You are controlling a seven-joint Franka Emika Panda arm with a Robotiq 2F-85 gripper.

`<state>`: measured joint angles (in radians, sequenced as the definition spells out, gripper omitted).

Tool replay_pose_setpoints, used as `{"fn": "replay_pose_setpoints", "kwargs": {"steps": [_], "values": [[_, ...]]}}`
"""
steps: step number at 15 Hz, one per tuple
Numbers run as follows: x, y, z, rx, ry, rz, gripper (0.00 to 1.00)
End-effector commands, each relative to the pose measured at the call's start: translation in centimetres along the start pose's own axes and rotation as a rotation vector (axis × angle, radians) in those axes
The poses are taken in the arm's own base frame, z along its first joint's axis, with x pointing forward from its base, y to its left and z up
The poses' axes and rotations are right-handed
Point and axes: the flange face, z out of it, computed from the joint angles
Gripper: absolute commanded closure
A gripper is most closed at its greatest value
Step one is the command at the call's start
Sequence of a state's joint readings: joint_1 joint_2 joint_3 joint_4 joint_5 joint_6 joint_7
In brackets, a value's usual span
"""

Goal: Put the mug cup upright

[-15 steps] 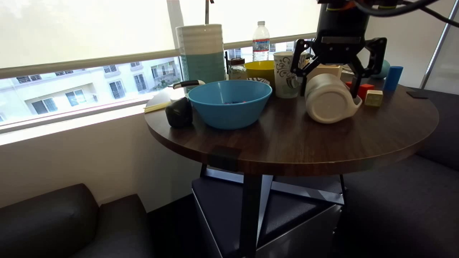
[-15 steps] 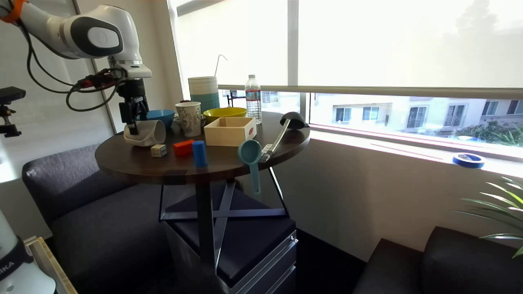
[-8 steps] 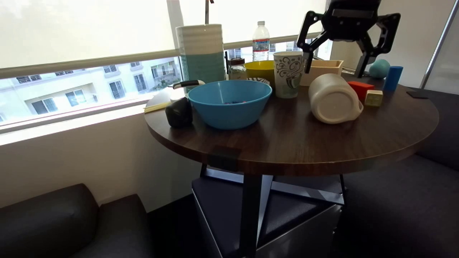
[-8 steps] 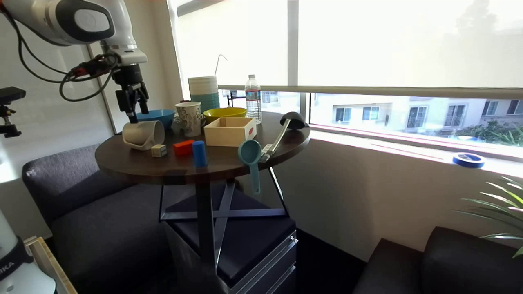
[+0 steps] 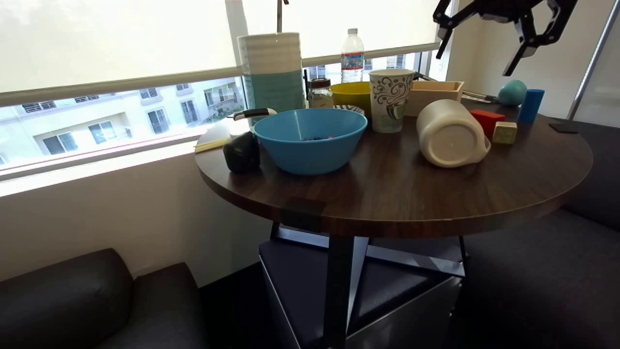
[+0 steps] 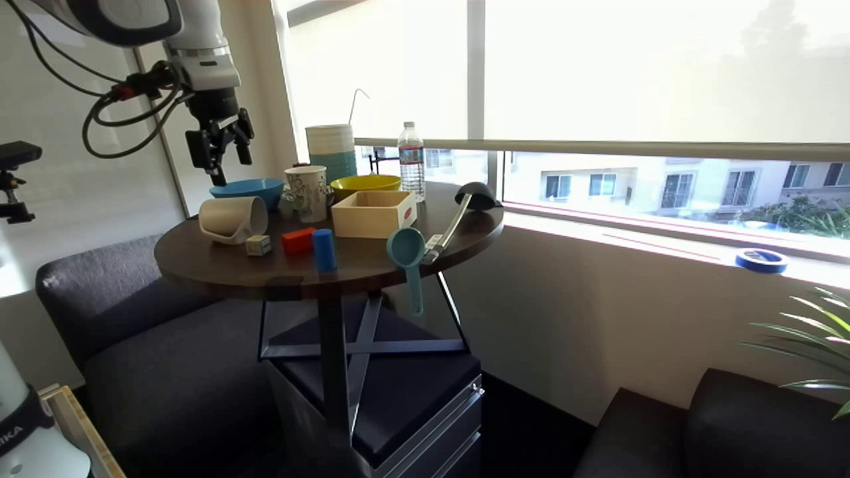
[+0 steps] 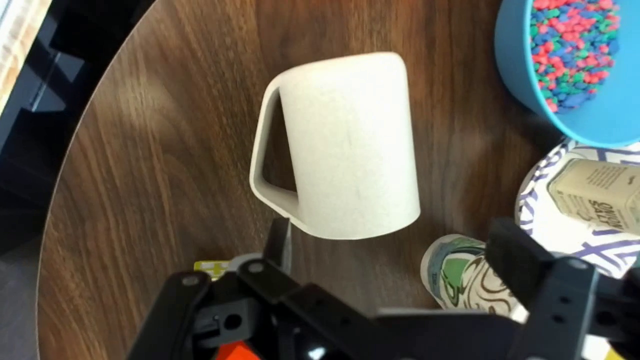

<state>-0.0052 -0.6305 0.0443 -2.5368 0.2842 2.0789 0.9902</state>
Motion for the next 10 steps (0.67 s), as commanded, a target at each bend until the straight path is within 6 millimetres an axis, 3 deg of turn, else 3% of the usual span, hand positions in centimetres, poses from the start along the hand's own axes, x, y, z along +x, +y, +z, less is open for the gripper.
{"fn": "replay_pose_setpoints", "kwargs": {"steps": [1, 4, 10], "values": [[2.3, 2.2, 0.0, 0.040, -0.131, 0.128, 0.00], [4.3, 3.4, 0.8, 0.043, -0.227, 0.216, 0.00], [7.2, 4.7, 4.4, 0.029, -0.414, 0.348, 0.00]]}}
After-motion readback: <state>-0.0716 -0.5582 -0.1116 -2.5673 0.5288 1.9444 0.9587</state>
